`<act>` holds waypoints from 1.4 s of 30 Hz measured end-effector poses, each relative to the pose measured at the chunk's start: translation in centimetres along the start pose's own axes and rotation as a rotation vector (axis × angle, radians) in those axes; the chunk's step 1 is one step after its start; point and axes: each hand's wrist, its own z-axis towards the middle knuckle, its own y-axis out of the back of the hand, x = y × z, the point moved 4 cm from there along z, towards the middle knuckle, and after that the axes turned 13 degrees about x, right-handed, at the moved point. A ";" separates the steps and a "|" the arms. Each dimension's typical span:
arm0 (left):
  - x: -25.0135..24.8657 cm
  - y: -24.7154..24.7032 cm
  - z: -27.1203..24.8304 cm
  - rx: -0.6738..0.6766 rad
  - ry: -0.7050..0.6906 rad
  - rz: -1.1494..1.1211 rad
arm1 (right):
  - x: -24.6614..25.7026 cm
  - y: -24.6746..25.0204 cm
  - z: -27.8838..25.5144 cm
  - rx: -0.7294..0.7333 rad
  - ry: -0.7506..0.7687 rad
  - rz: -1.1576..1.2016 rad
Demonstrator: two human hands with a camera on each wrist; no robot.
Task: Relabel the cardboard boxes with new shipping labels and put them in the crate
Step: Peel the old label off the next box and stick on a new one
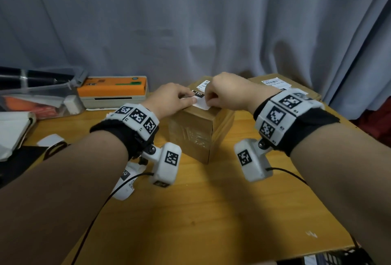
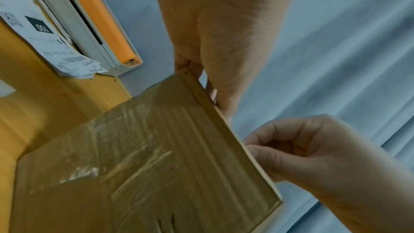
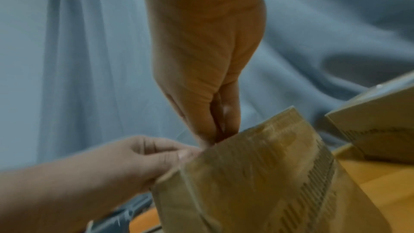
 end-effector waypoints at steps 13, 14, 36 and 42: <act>0.0 -0.2 -0.1 -0.003 0.010 -0.046 | 0.6 0.1 0.2 0.063 0.025 0.020; 0.1 -0.3 -0.1 -0.001 0.007 -0.053 | 0.7 0.1 0.3 0.072 0.027 0.005; 0.3 -0.6 0.0 -0.015 -0.018 -0.049 | 1.1 -0.2 -0.9 0.022 0.107 -0.095; 0.9 -0.6 0.5 0.002 -0.002 -0.025 | 2.2 0.1 -0.7 0.073 0.084 -0.232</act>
